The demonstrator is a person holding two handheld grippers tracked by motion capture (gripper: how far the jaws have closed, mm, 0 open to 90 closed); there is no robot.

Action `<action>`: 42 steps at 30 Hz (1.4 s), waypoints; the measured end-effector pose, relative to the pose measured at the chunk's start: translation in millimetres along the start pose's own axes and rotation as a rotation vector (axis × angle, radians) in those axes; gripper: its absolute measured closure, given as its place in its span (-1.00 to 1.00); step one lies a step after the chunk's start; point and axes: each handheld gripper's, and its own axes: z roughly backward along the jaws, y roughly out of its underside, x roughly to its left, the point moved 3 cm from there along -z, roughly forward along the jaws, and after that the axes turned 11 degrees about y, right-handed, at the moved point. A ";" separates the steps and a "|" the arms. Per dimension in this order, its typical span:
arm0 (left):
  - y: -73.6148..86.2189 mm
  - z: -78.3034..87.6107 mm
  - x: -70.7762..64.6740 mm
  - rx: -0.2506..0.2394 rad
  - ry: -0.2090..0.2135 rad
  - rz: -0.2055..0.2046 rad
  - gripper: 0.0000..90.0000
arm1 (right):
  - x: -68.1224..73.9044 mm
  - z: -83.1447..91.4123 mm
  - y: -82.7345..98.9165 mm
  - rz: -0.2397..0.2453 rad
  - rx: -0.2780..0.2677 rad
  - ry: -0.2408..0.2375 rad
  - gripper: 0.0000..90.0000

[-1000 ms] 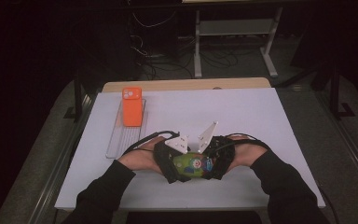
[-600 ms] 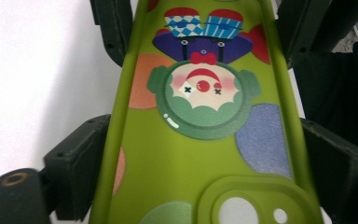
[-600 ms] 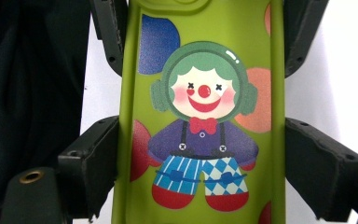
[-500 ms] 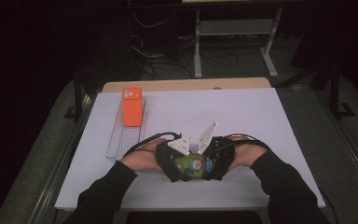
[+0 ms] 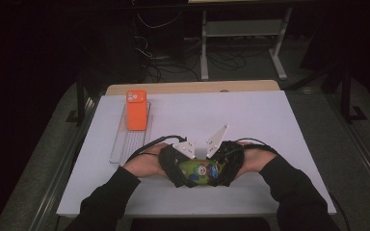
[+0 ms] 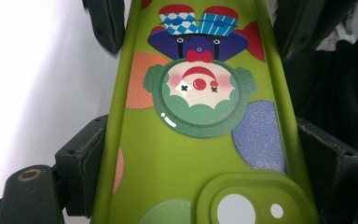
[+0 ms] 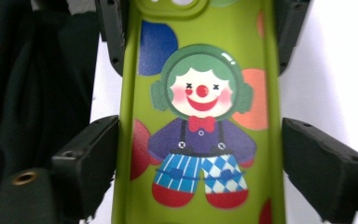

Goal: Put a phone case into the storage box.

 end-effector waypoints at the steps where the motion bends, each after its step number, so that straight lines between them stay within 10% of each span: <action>1: 0.7 0.2 0.8 0.001 -0.003 0.006 -0.65 | -1.2 1.5 0.6 -0.007 -0.006 0.008 -0.76; 17: 7.6 10.6 10.7 -0.045 -0.192 0.151 -0.65 | -26.9 26.9 30.2 -0.297 -0.169 0.179 -0.89; 24: 8.5 16.0 18.0 -0.093 -0.273 0.281 -0.65 | -24.1 27.0 45.2 -0.477 -0.176 0.233 -0.97; 33: 10.0 22.8 21.7 -0.104 -0.338 0.324 -0.65 | -14.0 21.7 66.2 -0.646 -0.252 0.377 -0.98; 37: 10.6 24.6 22.6 -0.114 -0.346 0.341 -0.65 | -10.1 19.3 73.1 -0.677 -0.274 0.474 -0.99; 42: 8.0 22.9 21.7 -0.161 -0.349 0.367 -0.65 | -9.7 15.0 76.3 -0.688 -0.252 0.475 -1.00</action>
